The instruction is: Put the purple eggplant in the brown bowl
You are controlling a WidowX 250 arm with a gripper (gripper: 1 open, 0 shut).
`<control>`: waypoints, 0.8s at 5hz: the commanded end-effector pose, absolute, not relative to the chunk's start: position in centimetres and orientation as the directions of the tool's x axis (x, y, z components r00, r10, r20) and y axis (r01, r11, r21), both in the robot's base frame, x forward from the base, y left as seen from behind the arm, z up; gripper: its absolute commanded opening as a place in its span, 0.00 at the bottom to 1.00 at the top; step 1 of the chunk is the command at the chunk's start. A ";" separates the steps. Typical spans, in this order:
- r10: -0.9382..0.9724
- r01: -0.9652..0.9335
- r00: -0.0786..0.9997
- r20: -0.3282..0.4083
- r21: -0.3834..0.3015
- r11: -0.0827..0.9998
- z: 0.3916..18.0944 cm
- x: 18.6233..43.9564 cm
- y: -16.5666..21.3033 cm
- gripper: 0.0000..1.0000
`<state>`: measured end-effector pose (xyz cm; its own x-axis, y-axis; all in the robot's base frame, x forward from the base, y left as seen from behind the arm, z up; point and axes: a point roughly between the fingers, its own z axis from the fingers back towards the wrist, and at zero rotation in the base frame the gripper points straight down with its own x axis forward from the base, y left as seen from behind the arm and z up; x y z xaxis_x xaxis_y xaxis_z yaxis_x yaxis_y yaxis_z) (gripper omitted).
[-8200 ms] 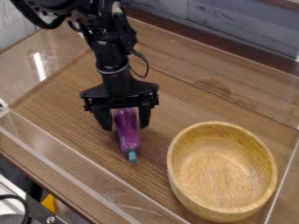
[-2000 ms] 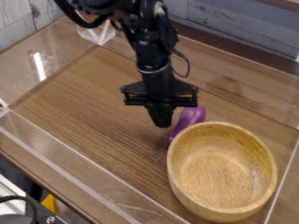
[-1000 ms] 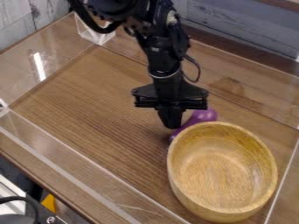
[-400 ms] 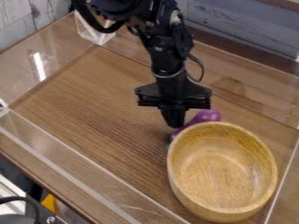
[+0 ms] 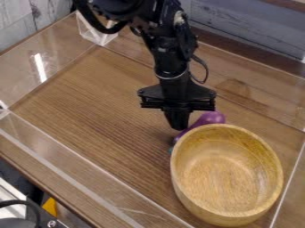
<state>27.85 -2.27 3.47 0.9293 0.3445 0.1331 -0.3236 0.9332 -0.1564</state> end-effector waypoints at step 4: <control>0.340 -0.314 0.926 0.162 -0.165 0.935 7.0 28.2 -2.7 0.00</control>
